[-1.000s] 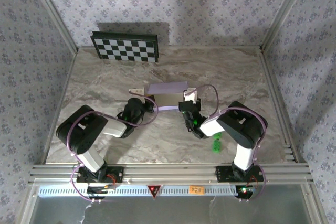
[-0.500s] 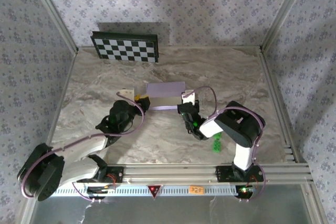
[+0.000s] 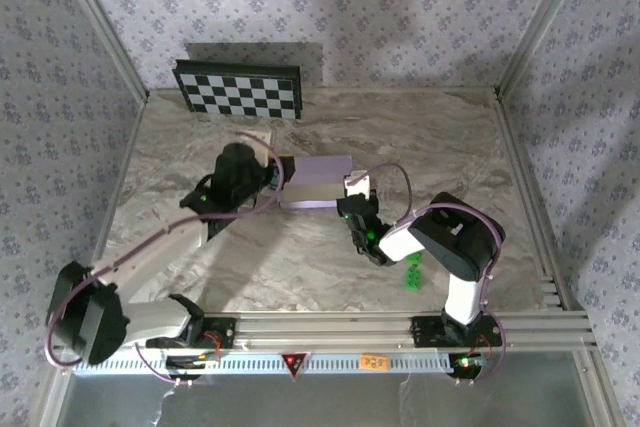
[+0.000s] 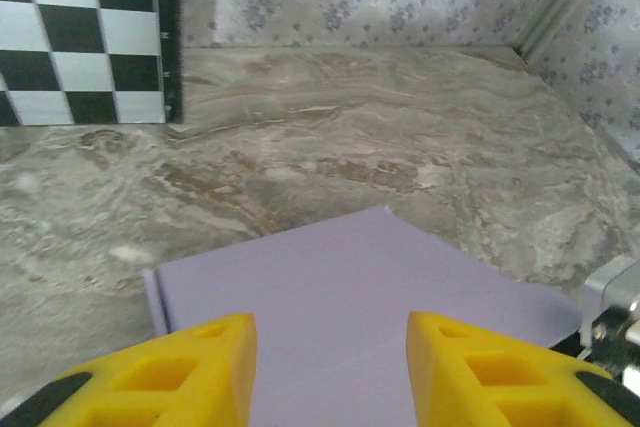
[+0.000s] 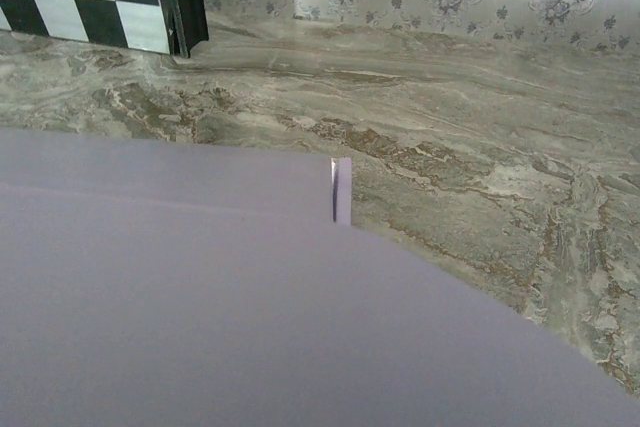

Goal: Fold the paper box

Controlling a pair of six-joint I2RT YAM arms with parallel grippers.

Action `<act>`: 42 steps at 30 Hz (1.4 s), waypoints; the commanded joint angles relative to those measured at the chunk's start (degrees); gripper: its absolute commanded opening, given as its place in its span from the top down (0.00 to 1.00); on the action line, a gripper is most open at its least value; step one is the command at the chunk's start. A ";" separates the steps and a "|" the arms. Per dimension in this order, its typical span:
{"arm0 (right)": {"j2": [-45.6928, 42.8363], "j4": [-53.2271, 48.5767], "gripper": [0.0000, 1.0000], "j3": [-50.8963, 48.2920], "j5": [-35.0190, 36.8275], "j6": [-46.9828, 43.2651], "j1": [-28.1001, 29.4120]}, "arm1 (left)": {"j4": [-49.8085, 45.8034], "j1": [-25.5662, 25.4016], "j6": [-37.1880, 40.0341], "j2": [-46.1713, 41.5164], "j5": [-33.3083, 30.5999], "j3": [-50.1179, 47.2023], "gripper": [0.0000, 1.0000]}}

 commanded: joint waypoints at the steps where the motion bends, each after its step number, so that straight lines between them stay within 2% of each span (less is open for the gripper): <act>1: 0.64 -2.40 0.87 1.01 -0.57 -1.01 0.12 | -9.08 1.53 0.08 4.52 8.95 3.78 0.58; 5: -1.39 -2.62 0.80 0.00 -1.43 -1.60 0.21 | -8.72 2.81 -1.65 7.90 10.98 3.16 0.59; 10: -7.75 -7.61 0.68 -2.12 -2.19 -1.36 1.01 | -6.87 3.29 -2.88 9.76 12.14 1.55 0.60; 15: -14.95 -13.35 0.66 -5.20 -1.91 0.13 2.08 | -6.24 3.48 -3.15 11.45 12.10 0.35 0.60; 19: -21.70 -21.92 0.65 -6.01 -2.68 2.78 2.73 | -5.06 3.54 -3.97 12.37 11.76 -1.34 0.61; 27: -31.27 -29.94 0.60 -6.27 -11.31 -0.03 2.92 | -2.89 3.56 -4.68 14.75 11.52 -3.64 0.62; 35: -33.03 -37.49 0.52 -1.37 -17.75 0.30 1.82 | -2.25 3.71 -4.47 17.51 11.49 -3.70 0.62; 38: -32.53 -42.68 0.52 1.70 -19.67 3.33 -0.61 | -2.53 3.92 -4.20 17.79 11.48 -3.74 0.63; 42: -29.63 -52.05 0.51 8.77 -26.62 7.15 -5.40 | -3.02 4.02 -3.70 17.63 11.39 -3.65 0.63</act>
